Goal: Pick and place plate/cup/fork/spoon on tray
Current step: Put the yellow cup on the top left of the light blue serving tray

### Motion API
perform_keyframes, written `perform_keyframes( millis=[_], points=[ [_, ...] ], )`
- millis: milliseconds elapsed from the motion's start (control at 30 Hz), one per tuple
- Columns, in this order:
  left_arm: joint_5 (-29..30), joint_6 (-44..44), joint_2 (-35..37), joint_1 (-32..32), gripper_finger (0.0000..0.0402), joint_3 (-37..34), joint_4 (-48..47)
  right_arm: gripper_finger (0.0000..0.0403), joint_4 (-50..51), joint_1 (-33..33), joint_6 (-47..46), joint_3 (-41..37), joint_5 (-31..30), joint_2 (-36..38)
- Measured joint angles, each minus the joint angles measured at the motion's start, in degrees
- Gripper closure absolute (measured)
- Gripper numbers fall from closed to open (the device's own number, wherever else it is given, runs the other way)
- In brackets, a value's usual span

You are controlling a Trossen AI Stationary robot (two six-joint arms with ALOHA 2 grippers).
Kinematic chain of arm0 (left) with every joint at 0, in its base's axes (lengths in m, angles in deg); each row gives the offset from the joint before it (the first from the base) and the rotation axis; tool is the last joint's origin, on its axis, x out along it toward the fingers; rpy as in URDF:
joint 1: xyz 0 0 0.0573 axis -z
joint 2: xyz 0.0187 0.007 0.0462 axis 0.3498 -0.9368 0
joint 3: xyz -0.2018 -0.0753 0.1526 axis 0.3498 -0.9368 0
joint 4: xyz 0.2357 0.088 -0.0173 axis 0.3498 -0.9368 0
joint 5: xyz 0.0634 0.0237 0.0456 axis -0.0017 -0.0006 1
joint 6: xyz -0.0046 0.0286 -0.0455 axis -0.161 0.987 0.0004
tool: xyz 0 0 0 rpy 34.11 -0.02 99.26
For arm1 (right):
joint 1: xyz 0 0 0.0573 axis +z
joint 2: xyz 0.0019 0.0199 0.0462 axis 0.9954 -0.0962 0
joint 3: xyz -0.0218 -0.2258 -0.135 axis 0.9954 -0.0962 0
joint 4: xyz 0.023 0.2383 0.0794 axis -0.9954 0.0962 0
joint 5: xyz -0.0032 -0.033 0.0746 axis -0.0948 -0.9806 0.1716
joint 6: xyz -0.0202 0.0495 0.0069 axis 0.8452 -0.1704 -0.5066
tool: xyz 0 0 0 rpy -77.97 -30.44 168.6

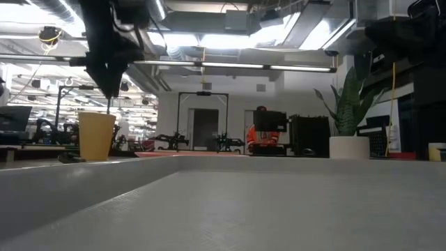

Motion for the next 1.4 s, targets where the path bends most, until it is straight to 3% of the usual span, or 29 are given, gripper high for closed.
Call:
perform_keyframes(
  millis=[833, 967, 1067, 1200, 1400],
  points=[
    [0.0, 1.7, -12.4, -1.8, 0.0319, -0.1, 0.1, 0.0347, 3.3, 0.0, -0.1, 0.0, 0.0, 0.0],
    [2.3, 6.8, -14.1, -1.7, 0.0320, -0.1, 0.1, 0.0347, 3.3, 0.0, -0.1, 0.0, 0.0, 0.0],
    [3.2, 10.4, -14.7, -1.1, 0.0338, -0.1, 0.1, 0.0347, 3.3, 0.0, -0.1, 0.0, 0.0, 0.0],
    [3.9, 13.6, -14.5, -0.1, 0.0392, -0.1, 0.1, 0.0347, 3.3, 0.0, -0.1, 0.0, 0.0, 0.0],
    [6.6, 11.8, -10.3, 6.6, 0.0397, 5.3, -2.2, 0.0347, 3.3, 0.0, -0.1, 0.0, 0.0, 0.0]
  ],
)
